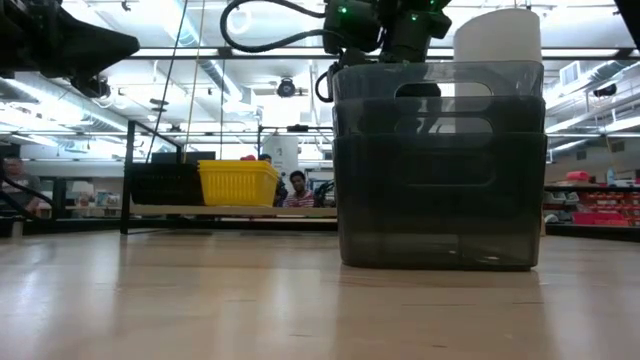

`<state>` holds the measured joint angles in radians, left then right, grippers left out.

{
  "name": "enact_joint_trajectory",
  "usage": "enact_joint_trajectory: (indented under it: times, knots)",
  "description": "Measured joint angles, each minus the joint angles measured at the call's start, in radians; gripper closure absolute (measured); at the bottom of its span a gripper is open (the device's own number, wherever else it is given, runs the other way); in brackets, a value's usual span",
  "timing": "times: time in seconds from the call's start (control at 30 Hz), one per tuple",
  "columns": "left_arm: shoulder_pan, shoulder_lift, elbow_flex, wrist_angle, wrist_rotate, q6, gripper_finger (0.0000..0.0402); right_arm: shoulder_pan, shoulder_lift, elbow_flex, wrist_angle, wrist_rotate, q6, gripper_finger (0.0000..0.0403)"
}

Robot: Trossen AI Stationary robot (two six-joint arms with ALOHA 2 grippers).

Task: Stack baskets on shelf by color
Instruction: Stack the left black bin on top of the right black bin

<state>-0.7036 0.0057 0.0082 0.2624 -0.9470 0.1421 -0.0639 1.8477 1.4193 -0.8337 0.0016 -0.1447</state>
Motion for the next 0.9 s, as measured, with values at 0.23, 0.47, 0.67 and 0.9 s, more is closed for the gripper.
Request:
enact_joint_trajectory:
  times: [0.23,0.47,0.67,0.9]
  knots:
    - [0.0,0.0,0.0,0.017,0.0,-0.001,0.0384,-0.015,0.0,0.0,0.077,0.07,-0.124,0.024]
    - [0.0,0.0,0.0,0.019,-0.001,-0.002,0.0379,-0.077,0.0,0.0,0.265,0.122,-0.284,0.024]
    - [0.0,0.0,-0.001,0.019,-0.001,-0.002,0.0383,-0.124,0.0,0.0,0.339,0.126,-0.293,0.0241]
    - [0.0,0.0,-0.001,0.019,-0.003,-0.002,0.0388,-0.115,-0.016,0.002,0.304,0.189,-0.27,0.024]
